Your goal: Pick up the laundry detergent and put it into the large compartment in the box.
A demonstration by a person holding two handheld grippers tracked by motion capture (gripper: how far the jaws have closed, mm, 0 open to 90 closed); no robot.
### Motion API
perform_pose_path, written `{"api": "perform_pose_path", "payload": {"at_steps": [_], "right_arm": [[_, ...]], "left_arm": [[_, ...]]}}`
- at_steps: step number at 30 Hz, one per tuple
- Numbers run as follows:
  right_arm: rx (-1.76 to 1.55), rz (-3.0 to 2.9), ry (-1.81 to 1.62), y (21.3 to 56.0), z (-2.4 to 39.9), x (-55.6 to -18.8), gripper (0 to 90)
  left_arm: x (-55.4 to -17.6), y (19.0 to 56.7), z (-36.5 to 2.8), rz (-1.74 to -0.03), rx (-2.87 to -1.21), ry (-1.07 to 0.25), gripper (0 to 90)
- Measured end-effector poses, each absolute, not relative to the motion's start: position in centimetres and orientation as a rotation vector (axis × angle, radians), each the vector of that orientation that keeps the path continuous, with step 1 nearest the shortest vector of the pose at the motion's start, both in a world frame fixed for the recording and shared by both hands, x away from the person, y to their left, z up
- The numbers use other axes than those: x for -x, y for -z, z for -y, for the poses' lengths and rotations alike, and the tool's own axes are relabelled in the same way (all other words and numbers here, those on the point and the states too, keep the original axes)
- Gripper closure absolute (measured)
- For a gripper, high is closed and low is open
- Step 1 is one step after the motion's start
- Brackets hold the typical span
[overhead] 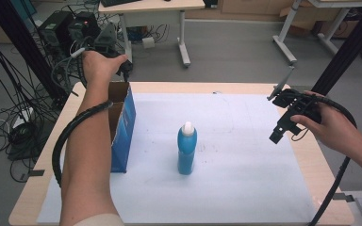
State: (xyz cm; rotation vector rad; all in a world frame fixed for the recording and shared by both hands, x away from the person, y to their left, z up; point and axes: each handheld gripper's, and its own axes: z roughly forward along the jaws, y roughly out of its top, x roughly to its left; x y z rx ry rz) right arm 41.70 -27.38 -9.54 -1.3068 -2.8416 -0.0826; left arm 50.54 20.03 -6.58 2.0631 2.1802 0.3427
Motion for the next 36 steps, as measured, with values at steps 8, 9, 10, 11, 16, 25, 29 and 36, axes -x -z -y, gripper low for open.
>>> {"api": "perform_pose_path", "payload": {"at_steps": [8,9,10,11,16,25,29,36], "right_arm": [[1.303,2.844,0.084,9.4,27.4,-41.8,5.2],[1.305,2.843,0.082,9.4,27.3,-41.8,5.2],[1.305,2.843,0.082,9.4,27.3,-41.8,5.2],[1.303,2.843,0.083,9.4,27.3,-41.8,5.2],[1.300,2.848,0.080,9.4,27.2,-41.7,5.2],[1.294,2.858,0.081,9.1,27.1,-41.5,5.2],[1.292,2.863,0.085,9.0,27.1,-41.4,5.2],[1.293,2.865,0.085,8.9,27.1,-41.2,5.2]], "left_arm": [[-50.7,6.4,-20.2,-2.179,-2.065,-0.328,6.6],[-50.8,6.4,-20.2,-2.180,-2.065,-0.326,6.6],[-50.8,6.4,-20.2,-2.180,-2.065,-0.326,6.4],[-50.8,6.3,-20.2,-2.181,-2.067,-0.327,6.3],[-51.0,6.2,-20.4,-2.189,-2.061,-0.312,5.1],[-50.8,5.1,-20.0,-2.186,-2.059,-0.319,4.9],[-50.4,4.5,-19.8,-2.173,-2.053,-0.316,4.8],[-49.3,2.8,-18.4,-2.159,-2.066,-0.329,4.7]]}}
